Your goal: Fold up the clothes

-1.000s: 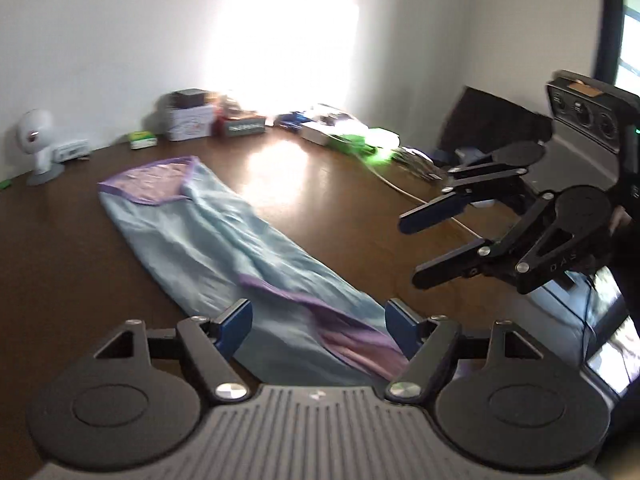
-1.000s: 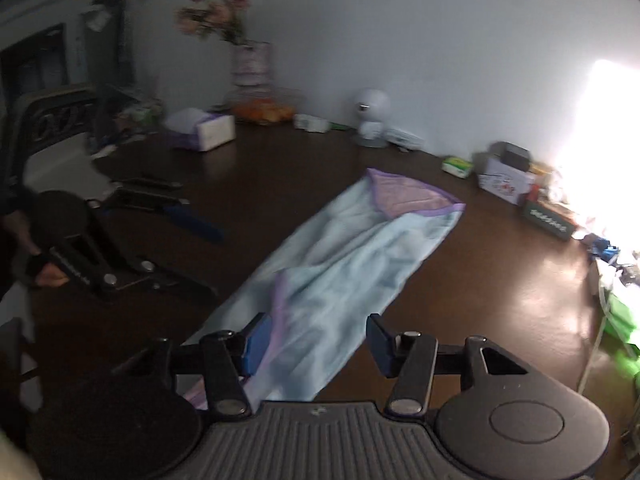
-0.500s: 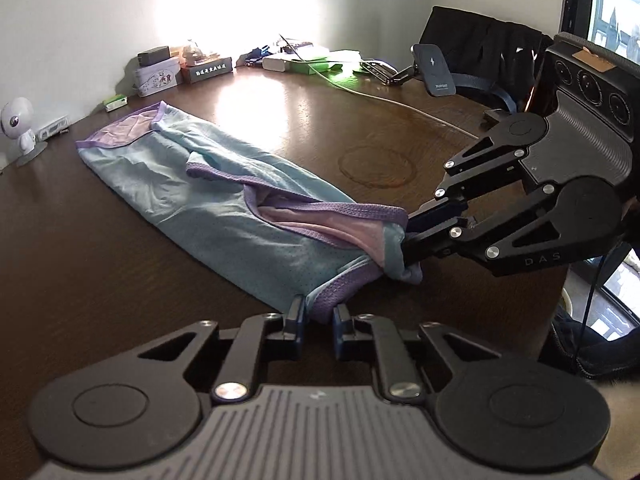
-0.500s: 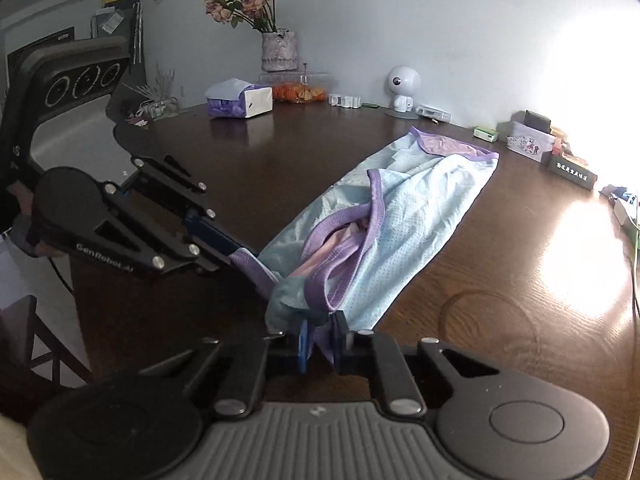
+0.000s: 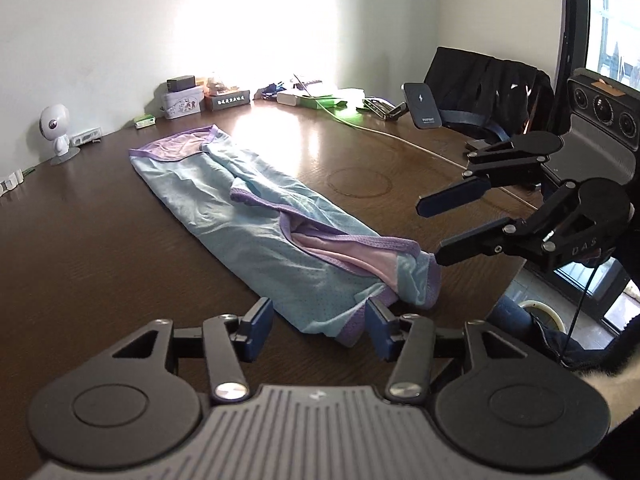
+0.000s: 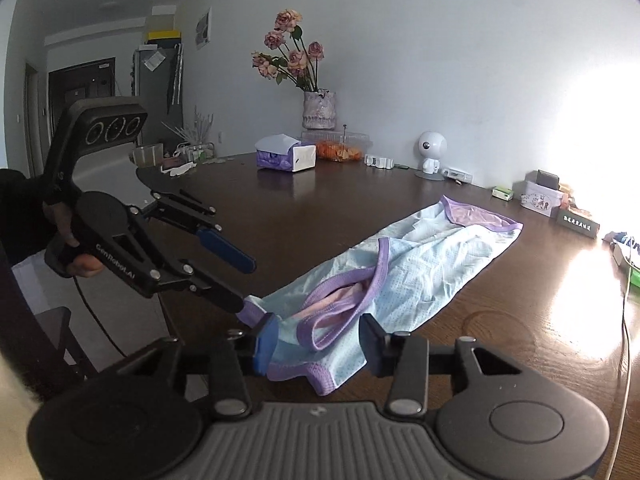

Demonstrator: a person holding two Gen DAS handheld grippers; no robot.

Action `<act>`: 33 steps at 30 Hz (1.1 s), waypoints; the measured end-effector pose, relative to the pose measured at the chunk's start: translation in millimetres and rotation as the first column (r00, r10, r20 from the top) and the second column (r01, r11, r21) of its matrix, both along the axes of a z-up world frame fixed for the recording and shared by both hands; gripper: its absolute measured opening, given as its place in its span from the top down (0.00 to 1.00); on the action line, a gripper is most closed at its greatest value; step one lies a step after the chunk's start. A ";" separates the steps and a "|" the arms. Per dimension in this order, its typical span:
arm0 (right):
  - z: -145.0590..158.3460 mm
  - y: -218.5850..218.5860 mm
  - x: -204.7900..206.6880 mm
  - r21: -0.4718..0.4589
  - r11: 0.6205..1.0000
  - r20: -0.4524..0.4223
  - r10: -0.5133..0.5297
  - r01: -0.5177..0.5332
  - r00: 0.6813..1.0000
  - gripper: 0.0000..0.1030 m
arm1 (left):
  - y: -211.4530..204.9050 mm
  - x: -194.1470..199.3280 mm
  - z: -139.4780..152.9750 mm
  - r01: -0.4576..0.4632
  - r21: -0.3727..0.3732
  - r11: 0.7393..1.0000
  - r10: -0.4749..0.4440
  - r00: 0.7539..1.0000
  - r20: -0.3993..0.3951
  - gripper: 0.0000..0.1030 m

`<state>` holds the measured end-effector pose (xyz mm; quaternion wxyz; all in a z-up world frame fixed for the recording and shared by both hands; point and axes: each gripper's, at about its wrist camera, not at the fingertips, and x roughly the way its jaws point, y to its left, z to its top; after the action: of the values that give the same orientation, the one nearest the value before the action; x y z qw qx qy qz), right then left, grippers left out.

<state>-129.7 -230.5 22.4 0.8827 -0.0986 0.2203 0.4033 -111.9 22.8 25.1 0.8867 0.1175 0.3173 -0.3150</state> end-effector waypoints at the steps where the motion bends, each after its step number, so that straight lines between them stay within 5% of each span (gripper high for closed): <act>1: -2.5 1.8 2.5 0.001 1.000 -0.005 0.006 -0.006 1.000 0.58 | 0.0 3.5 -1.6 -0.002 0.004 1.000 0.002 1.000 -0.002 0.50; 10: -20.8 14.4 11.8 -0.054 0.998 -0.050 0.017 -0.019 0.999 0.59 | -2.3 12.5 -17.9 0.052 0.014 0.999 -0.052 0.998 -0.032 0.52; 14: -28.2 15.1 16.6 -0.061 0.998 -0.084 0.013 -0.018 0.996 0.62 | -0.4 14.6 -19.1 0.077 -0.020 0.997 -0.078 0.995 -0.054 0.68; 17: -29.3 15.4 18.6 -0.050 0.999 -0.093 0.008 -0.013 0.996 0.80 | -0.3 12.2 -19.4 0.099 -0.028 0.995 -0.101 0.993 -0.061 0.78; 19: -29.4 17.1 18.3 -0.062 0.998 -0.085 0.003 -0.008 0.996 0.87 | -1.8 7.6 -20.0 0.125 -0.028 0.992 -0.127 0.990 -0.066 0.92; 25: -18.5 12.6 14.1 -0.025 0.999 -0.105 0.038 -0.040 0.994 0.95 | 12.2 8.8 -10.9 0.096 -0.137 0.986 -0.114 0.985 -0.127 0.96; 33: 13.3 1.1 46.9 0.046 0.999 -0.043 -0.012 0.014 0.999 0.97 | 22.6 51.7 22.8 0.064 -0.200 0.978 -0.067 0.998 -0.010 0.96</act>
<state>-82.7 -229.4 35.7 0.8825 -0.0680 0.2301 0.4046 -60.1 45.4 47.9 0.8805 0.0356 0.2872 -0.3754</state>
